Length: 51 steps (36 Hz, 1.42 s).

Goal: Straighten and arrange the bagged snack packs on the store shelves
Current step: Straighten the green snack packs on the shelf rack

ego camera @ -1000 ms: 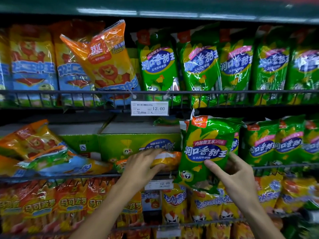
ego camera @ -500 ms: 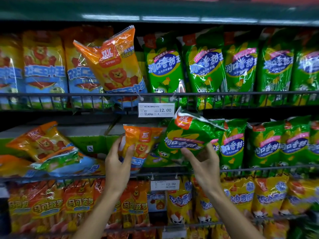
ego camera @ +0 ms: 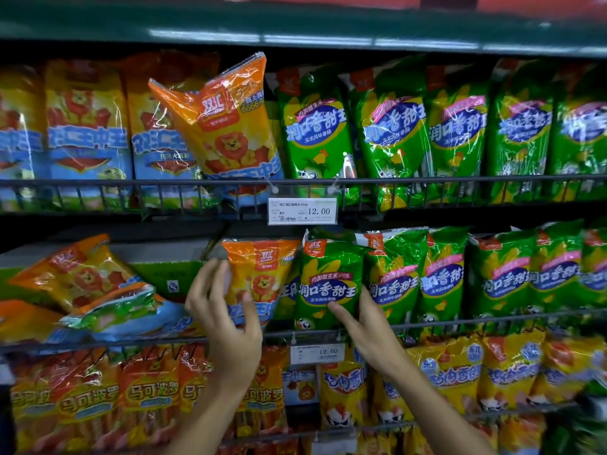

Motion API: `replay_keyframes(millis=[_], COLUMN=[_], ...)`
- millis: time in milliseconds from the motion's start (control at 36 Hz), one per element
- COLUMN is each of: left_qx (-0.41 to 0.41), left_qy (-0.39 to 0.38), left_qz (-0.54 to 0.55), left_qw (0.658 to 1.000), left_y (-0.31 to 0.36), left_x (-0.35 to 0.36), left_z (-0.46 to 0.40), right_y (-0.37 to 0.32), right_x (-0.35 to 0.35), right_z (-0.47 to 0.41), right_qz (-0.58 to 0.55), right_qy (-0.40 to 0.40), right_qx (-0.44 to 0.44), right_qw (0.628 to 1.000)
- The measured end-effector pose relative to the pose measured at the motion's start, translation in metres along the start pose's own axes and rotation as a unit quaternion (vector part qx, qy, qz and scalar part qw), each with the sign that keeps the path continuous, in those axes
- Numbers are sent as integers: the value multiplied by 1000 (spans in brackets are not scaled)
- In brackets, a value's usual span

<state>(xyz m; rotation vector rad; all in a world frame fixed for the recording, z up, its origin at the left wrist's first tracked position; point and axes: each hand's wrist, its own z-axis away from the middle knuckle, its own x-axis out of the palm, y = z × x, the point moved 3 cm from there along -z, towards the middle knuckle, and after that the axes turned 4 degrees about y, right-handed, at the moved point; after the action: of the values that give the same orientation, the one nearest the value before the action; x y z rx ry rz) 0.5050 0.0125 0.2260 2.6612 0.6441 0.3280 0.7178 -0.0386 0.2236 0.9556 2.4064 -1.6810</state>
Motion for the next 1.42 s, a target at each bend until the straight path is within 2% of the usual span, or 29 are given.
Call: replay_keyframes(millis=[56, 83, 139, 194, 250, 306, 389, 444, 500, 694, 861, 1028, 1417], left_qx=[78, 111, 136, 74, -27, -86, -109, -112, -107, -103, -131, -155, -166], left_qy=[7, -26, -147, -260, -328, -378, -421, -438, -434, -336, -305, -263, -295], left_qz=[19, 43, 79, 59, -17, -76, -116, -128, -122, -102, -84, -50, -50], left_qw=[997, 993, 977, 961, 944, 919, 893, 883, 886, 931, 940, 951, 940], left_y=[8, 13, 23, 28, 27, 22, 21, 17, 12, 11, 11, 19, 18], left_x=[0, 1, 8, 17, 24, 29, 31, 33, 35, 41, 39, 42, 50], left_z=[14, 21, 34, 40, 42, 44, 42, 40, 38, 33, 35, 30, 24], right_y=[3, 5, 9, 13, 17, 17, 18, 19, 18, 3, 1, -11, -12], right_x=[1, 2, 3, 3, 3, 0, -2, -1, 2, -6, -8, -14, -19], right_z=[-1, -2, -4, -6, -5, -1, 10, 14, 15, 0, -5, -8, -10], right_qz=[8, 22, 40, 56, 71, 109, 174, 193, 196, 229, 255, 220, 178], right_qy=[-4, -1, 13, 14, 26, 68, 132, 143, 150, 163, 152, 203, 159], right_qx=[4, 3, -5, -9, -21, -31, -17, -12, -24, -70, -91, -118, -115], right_qw=[1000, 1000, 999, 998, 997, 991, 976, 971, 969, 957, 950, 947, 964])
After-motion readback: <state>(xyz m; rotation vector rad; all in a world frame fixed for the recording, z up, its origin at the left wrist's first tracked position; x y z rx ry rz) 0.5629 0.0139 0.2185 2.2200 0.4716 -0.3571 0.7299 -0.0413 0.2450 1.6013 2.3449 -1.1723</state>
